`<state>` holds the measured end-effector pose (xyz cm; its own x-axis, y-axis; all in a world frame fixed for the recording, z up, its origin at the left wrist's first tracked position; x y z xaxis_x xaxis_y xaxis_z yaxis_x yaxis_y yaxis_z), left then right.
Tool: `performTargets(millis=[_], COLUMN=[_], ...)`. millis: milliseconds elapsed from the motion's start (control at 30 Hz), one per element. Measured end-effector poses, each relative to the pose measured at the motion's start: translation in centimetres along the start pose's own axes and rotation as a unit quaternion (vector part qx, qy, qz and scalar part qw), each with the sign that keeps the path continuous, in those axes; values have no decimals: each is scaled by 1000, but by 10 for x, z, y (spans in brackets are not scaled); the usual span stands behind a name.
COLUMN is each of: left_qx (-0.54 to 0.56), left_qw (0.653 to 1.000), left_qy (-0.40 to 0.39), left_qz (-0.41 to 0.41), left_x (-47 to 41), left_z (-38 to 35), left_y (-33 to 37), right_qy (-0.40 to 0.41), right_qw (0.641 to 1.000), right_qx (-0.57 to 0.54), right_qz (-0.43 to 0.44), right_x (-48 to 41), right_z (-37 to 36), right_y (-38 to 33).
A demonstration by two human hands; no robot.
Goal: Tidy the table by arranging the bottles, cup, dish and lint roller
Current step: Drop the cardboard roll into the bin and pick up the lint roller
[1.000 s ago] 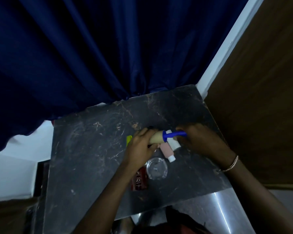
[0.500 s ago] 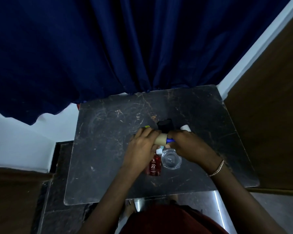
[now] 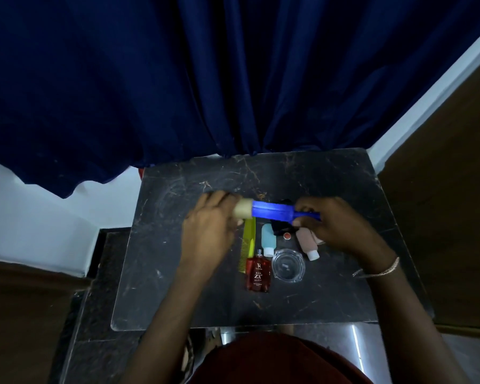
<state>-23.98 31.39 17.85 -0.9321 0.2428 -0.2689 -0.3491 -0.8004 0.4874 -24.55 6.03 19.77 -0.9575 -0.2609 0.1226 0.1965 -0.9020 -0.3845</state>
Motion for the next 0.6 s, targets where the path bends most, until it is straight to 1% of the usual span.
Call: performTargets(millis=[100,200,400,600], left_qx=[8,6,25,34], left_qw=[999,997,997,992], left_qy=[26,29,33,54], left_qz=[46,65,68,110], left_x=[3,10,23,47], left_z=[21,30,34,48], left_y=[-40,-57,-59,-67], right_qy=[28,39,40,35], right_qw=[999,998,997,992], right_qx=[-8,-28,-64,-114], right_qz=[-27,-33,-9,27], right_x=[13,18,9,-10], right_z=[15,18,9,-11], right_y=[29,39,26,-4])
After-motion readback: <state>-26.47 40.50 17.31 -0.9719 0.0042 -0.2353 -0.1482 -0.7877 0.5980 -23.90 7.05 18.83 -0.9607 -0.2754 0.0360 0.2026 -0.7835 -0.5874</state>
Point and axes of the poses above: each hand's wrist, its own x-axis away from the middle knuckle, its own z-axis out of the back of the hand, y = z × x, the point moved 3 cm from there along -x, towards the middle knuckle, and after that the axes turned 12 degrees about x, right-handed, at the moved point
